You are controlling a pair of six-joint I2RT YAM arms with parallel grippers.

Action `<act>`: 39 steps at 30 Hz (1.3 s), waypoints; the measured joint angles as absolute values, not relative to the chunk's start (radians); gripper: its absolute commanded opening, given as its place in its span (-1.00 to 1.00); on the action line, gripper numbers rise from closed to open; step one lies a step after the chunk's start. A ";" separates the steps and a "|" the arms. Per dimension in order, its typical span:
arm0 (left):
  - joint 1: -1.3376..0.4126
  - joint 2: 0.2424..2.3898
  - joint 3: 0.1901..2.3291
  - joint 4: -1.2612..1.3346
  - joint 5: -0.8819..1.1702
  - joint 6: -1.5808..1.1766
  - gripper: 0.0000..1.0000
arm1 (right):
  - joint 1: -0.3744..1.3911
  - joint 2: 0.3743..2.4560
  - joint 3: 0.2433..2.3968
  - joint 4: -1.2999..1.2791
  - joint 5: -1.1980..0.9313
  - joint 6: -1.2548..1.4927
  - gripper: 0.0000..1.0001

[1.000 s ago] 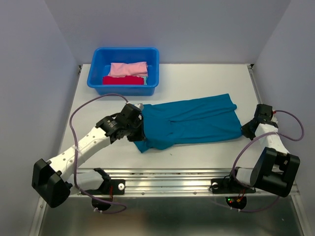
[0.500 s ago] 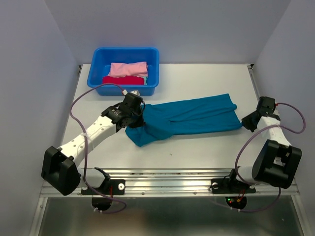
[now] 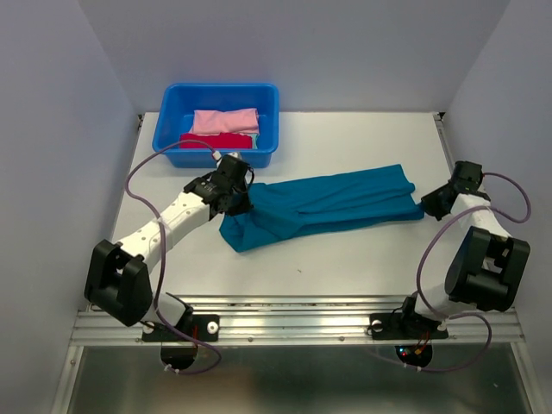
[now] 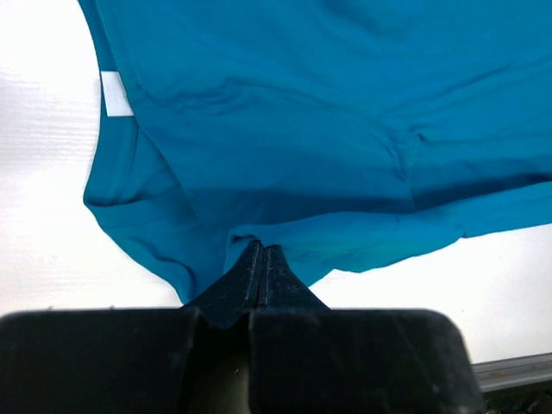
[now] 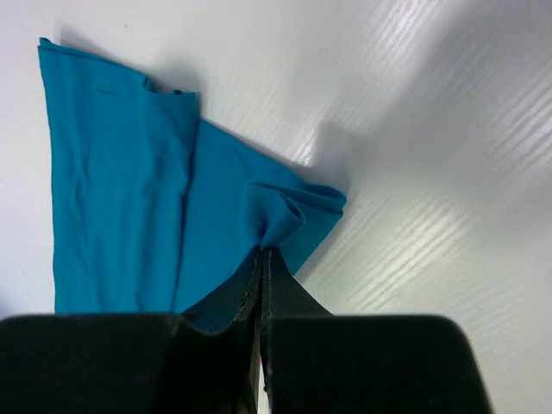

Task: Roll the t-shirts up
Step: Fold the T-shirt at the center of the board.

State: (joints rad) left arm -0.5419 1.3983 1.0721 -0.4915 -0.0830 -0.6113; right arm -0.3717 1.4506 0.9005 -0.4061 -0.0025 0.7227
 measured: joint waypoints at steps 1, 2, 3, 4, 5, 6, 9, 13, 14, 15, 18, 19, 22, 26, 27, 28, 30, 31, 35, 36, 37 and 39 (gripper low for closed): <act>-0.538 1.402 1.075 -0.490 -0.083 -0.611 -1.00 | -0.371 1.459 0.907 -0.402 -0.009 0.727 -0.99; -0.534 1.406 1.079 -0.489 -0.084 -0.610 -1.00 | -0.368 1.469 0.913 -0.395 -0.013 0.730 -0.99; -0.529 1.412 1.082 -0.486 -0.084 -0.610 -1.00 | -0.366 1.482 0.920 -0.388 -0.019 0.731 -0.99; -0.525 1.414 1.083 -0.482 -0.084 -0.610 -1.00 | -0.365 1.490 0.924 -0.383 -0.023 0.734 -0.98; -0.521 1.418 1.084 -0.478 -0.085 -0.611 -1.00 | -0.364 1.497 0.928 -0.379 -0.028 0.734 -0.97; -0.520 1.422 1.084 -0.475 -0.087 -0.611 -1.00 | -0.358 1.509 0.934 -0.373 -0.033 0.735 -0.94; -0.510 1.440 1.084 -0.457 -0.089 -0.611 -1.00 | -0.351 1.530 0.946 -0.364 -0.038 0.738 -0.74; -0.496 1.478 1.084 -0.442 -0.089 -0.619 -0.78 | -0.345 1.568 0.968 -0.342 -0.043 0.736 -0.11; -0.490 1.489 1.084 -0.439 -0.089 -0.621 -0.63 | -0.342 1.573 0.970 -0.334 -0.045 0.738 0.00; -0.487 1.497 1.084 -0.437 -0.089 -0.625 -0.26 | -0.339 1.574 0.970 -0.329 -0.046 0.738 0.03; -0.470 1.517 1.084 -0.438 -0.103 -0.635 0.18 | -0.336 1.572 0.970 -0.327 -0.045 0.733 0.07; -0.468 1.517 1.084 -0.438 -0.110 -0.645 0.36 | -0.332 1.571 0.970 -0.327 -0.044 0.730 0.11; -0.463 1.514 1.084 -0.436 -0.143 -0.647 0.47 | -0.311 1.549 0.970 -0.331 -0.007 0.711 0.14; -0.459 1.494 1.084 -0.440 -0.180 -0.643 0.22 | -0.247 1.461 0.970 -0.337 0.054 0.665 0.12; -0.458 1.481 1.084 -0.443 -0.181 -0.634 0.21 | -0.226 1.439 0.970 -0.338 0.066 0.649 0.11; -0.458 1.467 1.081 -0.440 -0.179 -0.630 0.21 | -0.202 1.417 0.971 -0.340 0.078 0.637 0.11; -0.456 1.434 1.064 -0.427 -0.156 -0.609 0.21 | -0.122 1.398 0.984 -0.349 0.108 0.600 0.10; -0.457 1.413 1.047 -0.418 -0.136 -0.596 0.21 | -0.067 1.402 0.994 -0.355 0.113 0.570 0.09; -0.456 1.370 0.966 -0.378 -0.073 -0.576 0.21 | 0.160 1.445 1.014 -0.359 0.134 0.515 0.11; -0.456 1.375 0.936 -0.361 -0.052 -0.573 0.21 | 0.227 1.463 1.019 -0.360 0.142 0.502 0.11; -0.451 1.381 0.912 -0.344 -0.031 -0.572 0.21 | 0.296 1.482 1.025 -0.361 0.153 0.490 0.11; -0.447 1.403 0.876 -0.322 0.003 -0.572 0.21 | 0.384 1.508 1.035 -0.369 0.154 0.474 0.11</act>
State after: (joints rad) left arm -0.4465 1.4029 0.8757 -0.3222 0.0032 -0.5724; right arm 0.3843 1.5078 1.0348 -0.3687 0.1543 0.4736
